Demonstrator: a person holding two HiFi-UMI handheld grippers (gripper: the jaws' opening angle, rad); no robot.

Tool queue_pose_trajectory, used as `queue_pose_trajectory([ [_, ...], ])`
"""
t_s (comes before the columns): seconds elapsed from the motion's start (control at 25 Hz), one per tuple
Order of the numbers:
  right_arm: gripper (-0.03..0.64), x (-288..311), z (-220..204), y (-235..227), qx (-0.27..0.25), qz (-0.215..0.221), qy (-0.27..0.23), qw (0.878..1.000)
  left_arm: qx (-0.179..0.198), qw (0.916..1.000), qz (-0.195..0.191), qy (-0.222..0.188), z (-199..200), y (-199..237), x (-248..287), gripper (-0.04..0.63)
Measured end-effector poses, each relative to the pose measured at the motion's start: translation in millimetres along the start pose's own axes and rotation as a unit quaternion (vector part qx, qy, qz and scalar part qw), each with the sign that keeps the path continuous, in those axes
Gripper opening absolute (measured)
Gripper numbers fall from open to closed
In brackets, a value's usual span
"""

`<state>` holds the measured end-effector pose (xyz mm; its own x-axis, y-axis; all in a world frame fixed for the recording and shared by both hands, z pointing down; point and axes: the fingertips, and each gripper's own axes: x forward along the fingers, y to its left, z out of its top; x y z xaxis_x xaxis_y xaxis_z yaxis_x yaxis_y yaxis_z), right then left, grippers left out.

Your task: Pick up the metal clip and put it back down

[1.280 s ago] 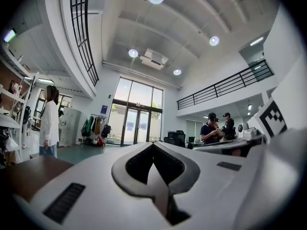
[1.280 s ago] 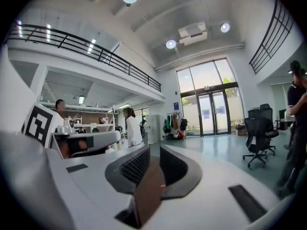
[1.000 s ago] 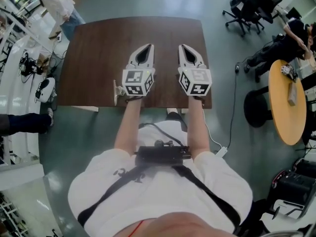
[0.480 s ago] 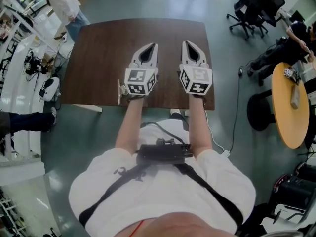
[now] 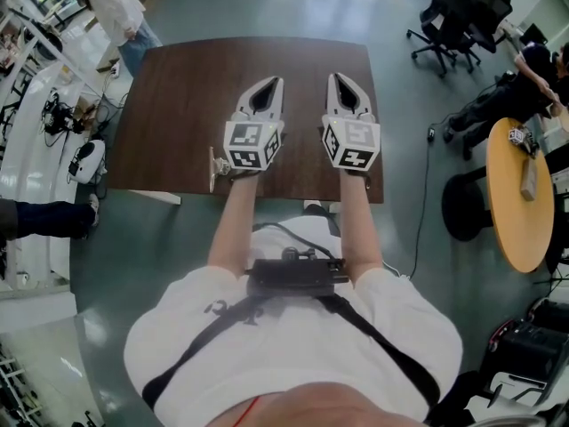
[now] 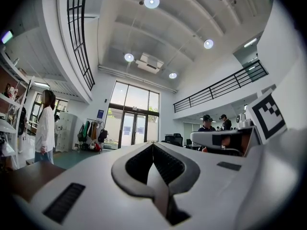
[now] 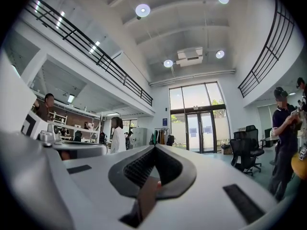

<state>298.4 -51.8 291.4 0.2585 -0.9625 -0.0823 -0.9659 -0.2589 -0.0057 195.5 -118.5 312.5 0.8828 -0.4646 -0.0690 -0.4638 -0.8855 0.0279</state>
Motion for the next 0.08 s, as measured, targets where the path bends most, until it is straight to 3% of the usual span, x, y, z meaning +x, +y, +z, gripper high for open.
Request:
queue_pose_trajectory([
  [0.08,0.006,1.8,0.2,-3.3,-0.002,-0.003,0.001,1.000,0.000,1.0000,0.000,0.001,0.8,0.0,2.8,0.011],
])
